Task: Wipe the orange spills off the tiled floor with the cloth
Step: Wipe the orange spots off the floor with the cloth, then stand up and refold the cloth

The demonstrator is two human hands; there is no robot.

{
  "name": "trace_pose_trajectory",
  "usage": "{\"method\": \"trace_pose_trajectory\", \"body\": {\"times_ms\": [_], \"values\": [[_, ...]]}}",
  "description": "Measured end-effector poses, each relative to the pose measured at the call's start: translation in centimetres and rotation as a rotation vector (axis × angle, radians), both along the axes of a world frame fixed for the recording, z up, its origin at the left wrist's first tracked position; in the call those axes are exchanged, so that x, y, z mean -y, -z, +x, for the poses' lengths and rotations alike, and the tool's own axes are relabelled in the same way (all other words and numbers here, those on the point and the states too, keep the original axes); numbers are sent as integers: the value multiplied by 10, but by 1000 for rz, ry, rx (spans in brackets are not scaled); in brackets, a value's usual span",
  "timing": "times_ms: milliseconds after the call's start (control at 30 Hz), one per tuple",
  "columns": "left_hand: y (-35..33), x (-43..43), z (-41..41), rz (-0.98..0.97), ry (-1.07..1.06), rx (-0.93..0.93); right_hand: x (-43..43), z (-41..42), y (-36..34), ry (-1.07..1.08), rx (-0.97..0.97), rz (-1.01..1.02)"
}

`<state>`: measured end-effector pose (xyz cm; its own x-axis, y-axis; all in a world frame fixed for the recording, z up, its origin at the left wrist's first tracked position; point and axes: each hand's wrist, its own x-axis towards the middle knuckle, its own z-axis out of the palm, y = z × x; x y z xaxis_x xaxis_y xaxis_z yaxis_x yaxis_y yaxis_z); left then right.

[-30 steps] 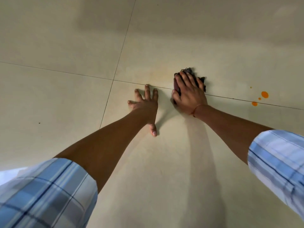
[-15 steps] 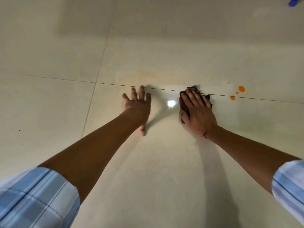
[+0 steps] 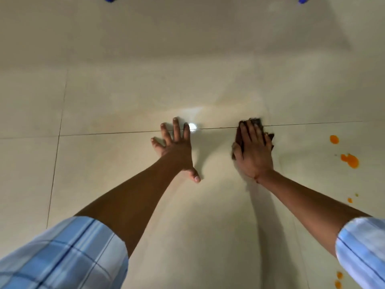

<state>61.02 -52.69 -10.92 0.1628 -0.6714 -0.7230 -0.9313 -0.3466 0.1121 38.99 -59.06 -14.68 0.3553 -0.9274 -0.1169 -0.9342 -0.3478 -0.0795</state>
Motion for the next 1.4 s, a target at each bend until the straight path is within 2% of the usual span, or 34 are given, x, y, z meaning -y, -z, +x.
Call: {"method": "trace_pose_trajectory", "body": {"times_ms": [67, 167, 233, 333, 433, 533, 600, 700, 800, 900, 1000, 1100, 1200, 1300, 1367, 1400], "values": [[0, 1, -1, -2, 16, 22, 15, -3, -1, -21, 0, 24], [7, 2, -1, 2, 19, 48, 55, 14, -5, 134, 11, 3], [7, 3, -2, 1, 22, 52, 38, 19, -4, 164, 31, -25], [4, 3, -2, -5, 21, 55, -47, 7, -1, -61, 7, -31], [2, 1, -3, -27, 20, 61, -45, -5, -5, -215, 0, 44], [7, -1, 0, -57, 10, 58, 4, 6, -9, 2, -13, 4], [6, -4, 2, -85, 4, 58, -13, 11, -4, 141, 29, -19], [1, -15, -5, -198, 60, 87, -107, -6, 7, -47, 8, -44], [-10, -29, -19, -373, 231, 163, -109, -23, 4, -210, 16, 8], [-5, -41, -23, -464, 226, 174, -68, -11, -2, 16, -15, 6], [2, -51, -18, -499, 95, 143, -97, -11, 0, 130, 5, -30], [2, -66, -20, -557, 32, 121, -168, -16, -4, 7, -2, -40], [1, -75, -22, -587, 24, 68, -205, -10, -8, -117, 92, 8], [-1, -70, -17, -639, 33, 28, -207, 11, -3, -382, 217, -15], [-3, -67, -7, -677, -58, -20, -201, 35, -2, -507, 310, -26], [-7, -68, 0, -701, -156, -58, -197, 51, -8, -494, 411, 23]]}}
